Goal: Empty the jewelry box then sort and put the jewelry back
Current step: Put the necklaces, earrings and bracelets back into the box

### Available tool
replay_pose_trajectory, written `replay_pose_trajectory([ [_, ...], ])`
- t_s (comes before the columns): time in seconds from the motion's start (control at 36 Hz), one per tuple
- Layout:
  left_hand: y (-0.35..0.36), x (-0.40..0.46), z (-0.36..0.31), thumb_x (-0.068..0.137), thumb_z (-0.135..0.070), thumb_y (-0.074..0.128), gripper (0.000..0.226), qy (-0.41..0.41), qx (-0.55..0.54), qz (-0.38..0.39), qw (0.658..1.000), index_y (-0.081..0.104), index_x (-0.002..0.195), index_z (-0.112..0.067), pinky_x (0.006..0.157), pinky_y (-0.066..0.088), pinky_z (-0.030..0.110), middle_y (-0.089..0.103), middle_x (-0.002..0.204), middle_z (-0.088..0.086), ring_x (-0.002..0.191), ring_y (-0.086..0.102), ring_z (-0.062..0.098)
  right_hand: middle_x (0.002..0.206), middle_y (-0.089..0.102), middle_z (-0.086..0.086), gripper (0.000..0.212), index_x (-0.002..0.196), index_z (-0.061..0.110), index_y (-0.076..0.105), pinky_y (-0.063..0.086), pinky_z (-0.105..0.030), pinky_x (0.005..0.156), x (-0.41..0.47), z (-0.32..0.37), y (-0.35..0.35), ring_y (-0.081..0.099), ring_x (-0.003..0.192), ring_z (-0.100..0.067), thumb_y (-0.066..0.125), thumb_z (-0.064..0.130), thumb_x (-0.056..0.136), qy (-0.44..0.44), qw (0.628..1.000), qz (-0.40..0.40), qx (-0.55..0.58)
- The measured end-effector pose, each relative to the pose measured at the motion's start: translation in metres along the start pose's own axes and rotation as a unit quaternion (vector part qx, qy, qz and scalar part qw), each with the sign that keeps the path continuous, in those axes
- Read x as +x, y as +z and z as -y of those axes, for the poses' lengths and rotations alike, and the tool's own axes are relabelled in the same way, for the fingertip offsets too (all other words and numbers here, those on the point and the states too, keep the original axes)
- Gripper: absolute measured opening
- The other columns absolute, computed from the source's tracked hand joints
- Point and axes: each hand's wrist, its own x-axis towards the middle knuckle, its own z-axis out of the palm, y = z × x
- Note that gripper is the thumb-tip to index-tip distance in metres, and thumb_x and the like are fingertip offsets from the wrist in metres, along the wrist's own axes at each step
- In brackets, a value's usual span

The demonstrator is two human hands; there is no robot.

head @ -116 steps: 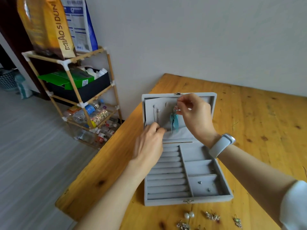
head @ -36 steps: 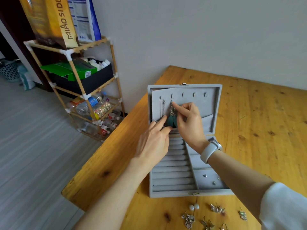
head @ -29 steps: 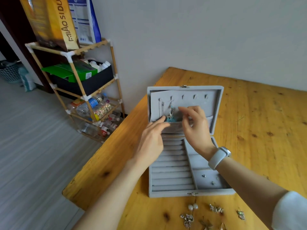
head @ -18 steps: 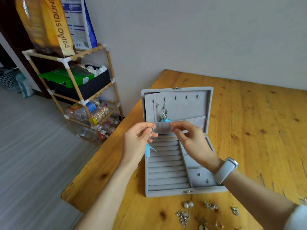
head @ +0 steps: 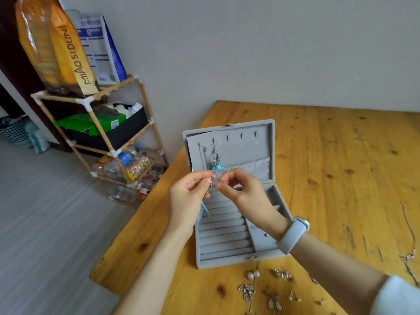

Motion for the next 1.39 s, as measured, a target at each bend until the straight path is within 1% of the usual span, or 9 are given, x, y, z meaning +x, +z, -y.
replay_pose_trajectory([
  [0.19,0.007,-0.003,-0.003,0.086,0.004,0.057,0.020,-0.006,-0.009,0.016,1.000,0.069,0.088,-0.013,0.065,0.052,0.016,0.071,0.089,-0.002,0.080,0.067,0.003,0.065,0.054,0.008,0.025,0.068,0.021,0.055,0.037,-0.008,0.060,0.004,-0.002,-0.006,0.048,0.058,0.002,0.059,0.004,0.085,-0.013,0.999,-0.031,-0.018],
  [0.36,0.007,0.013,0.004,0.088,-0.004,0.057,0.023,0.079,0.131,0.019,0.988,0.067,0.102,-0.019,0.084,0.046,0.012,0.068,0.101,-0.006,0.095,0.061,-0.001,0.065,0.059,-0.007,0.019,0.073,0.015,0.052,0.037,-0.010,0.049,0.031,0.015,-0.028,0.050,0.046,0.001,0.052,0.004,0.088,-0.013,0.999,-0.031,-0.034],
  [0.44,0.007,0.024,0.018,0.089,-0.011,0.055,0.026,0.163,0.315,0.012,0.935,0.064,0.113,-0.018,0.093,0.040,0.023,0.064,0.114,-0.006,0.109,0.055,0.010,0.077,0.064,-0.012,0.021,0.072,0.018,0.050,0.042,-0.016,0.047,0.047,0.027,-0.041,0.055,0.050,-0.002,0.050,0.006,0.089,-0.045,0.994,-0.059,-0.081],
  [0.53,0.013,0.030,0.033,0.079,-0.015,0.065,0.033,0.232,0.519,0.031,0.822,0.063,0.113,-0.014,0.090,0.033,0.037,0.065,0.111,0.000,0.106,0.054,0.021,0.075,0.062,-0.005,0.017,0.075,0.016,0.048,0.045,-0.018,0.048,0.062,0.039,-0.053,0.056,0.050,-0.001,0.049,0.008,0.090,-0.077,0.984,-0.071,-0.147],
  [0.64,0.021,0.031,0.046,0.063,-0.016,0.075,0.039,0.286,0.589,-0.016,0.756,0.066,0.100,-0.009,0.090,0.027,0.042,0.063,0.093,0.004,0.093,0.056,0.025,0.078,0.060,-0.007,0.011,0.080,0.009,0.048,0.056,-0.035,0.061,0.077,0.045,-0.061,0.065,0.059,-0.019,0.047,0.006,0.091,-0.055,0.982,-0.069,-0.166],
  [0.69,0.022,0.032,0.048,0.064,-0.016,0.073,0.036,0.300,0.592,-0.033,0.748,0.065,0.099,-0.009,0.093,0.027,0.043,0.062,0.092,0.005,0.093,0.054,0.025,0.084,0.060,-0.015,0.017,0.076,0.010,0.046,0.058,-0.040,0.064,0.080,0.047,-0.060,0.065,0.060,-0.025,0.044,0.003,0.092,-0.030,0.989,-0.075,-0.123],
  [0.83,0.017,0.032,0.050,0.068,-0.016,0.070,0.033,0.309,0.589,-0.028,0.746,0.064,0.100,-0.009,0.097,0.027,0.045,0.061,0.091,0.004,0.095,0.054,0.024,0.078,0.058,-0.010,0.023,0.073,0.012,0.043,0.057,-0.027,0.056,0.081,0.048,-0.054,0.064,0.055,-0.019,0.040,0.002,0.094,0.009,0.995,-0.094,-0.040],
  [1.14,0.010,0.027,0.054,0.072,-0.022,0.066,0.027,0.306,0.585,0.005,0.751,0.064,0.098,-0.013,0.099,0.026,0.047,0.058,0.098,0.005,0.101,0.049,0.024,0.079,0.057,-0.009,0.023,0.074,0.016,0.041,0.057,-0.046,0.074,0.082,0.035,-0.035,0.066,0.074,-0.030,0.041,0.005,0.094,-0.013,0.992,-0.096,-0.081],
  [1.39,0.003,0.026,0.048,0.072,-0.022,0.065,0.023,0.301,0.573,0.044,0.761,0.067,0.095,-0.016,0.108,0.020,0.053,0.033,0.148,0.011,0.137,0.026,0.028,0.075,0.061,-0.005,0.016,0.077,0.015,0.049,0.055,-0.048,0.070,0.075,0.031,-0.035,0.065,0.072,-0.029,0.047,0.008,0.091,-0.055,0.977,-0.075,-0.193],
])
